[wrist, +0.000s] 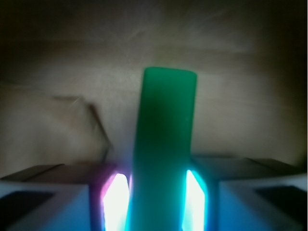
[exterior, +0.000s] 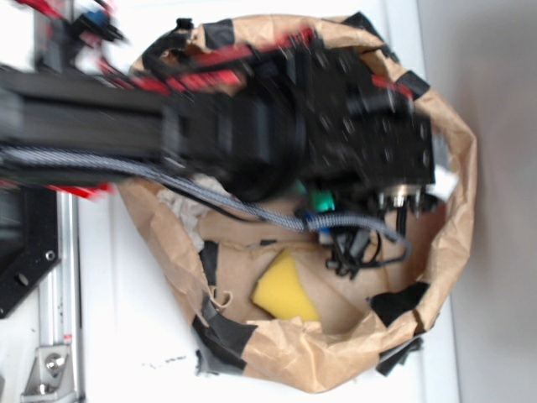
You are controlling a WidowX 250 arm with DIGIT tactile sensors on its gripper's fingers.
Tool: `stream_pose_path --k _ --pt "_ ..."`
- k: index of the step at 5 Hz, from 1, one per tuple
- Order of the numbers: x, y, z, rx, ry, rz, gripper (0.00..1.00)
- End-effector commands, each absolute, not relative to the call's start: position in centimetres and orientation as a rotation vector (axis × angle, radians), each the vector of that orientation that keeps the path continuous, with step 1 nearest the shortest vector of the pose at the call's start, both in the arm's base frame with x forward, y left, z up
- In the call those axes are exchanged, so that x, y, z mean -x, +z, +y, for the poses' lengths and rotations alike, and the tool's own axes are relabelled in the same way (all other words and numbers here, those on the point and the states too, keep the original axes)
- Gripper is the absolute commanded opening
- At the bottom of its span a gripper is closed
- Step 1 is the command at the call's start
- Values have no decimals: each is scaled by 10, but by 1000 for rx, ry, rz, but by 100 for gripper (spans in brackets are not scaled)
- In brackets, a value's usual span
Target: Grab the green block.
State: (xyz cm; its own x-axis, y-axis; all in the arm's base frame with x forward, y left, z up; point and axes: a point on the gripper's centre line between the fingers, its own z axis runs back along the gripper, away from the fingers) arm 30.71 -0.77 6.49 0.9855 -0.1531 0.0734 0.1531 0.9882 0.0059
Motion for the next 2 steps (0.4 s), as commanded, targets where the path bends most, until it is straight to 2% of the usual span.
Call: stream_pose_path --k 1,2 --pt "-290 189 1 18 -163 -193 0" --pt "-280 216 -13 0 -264 -158 0"
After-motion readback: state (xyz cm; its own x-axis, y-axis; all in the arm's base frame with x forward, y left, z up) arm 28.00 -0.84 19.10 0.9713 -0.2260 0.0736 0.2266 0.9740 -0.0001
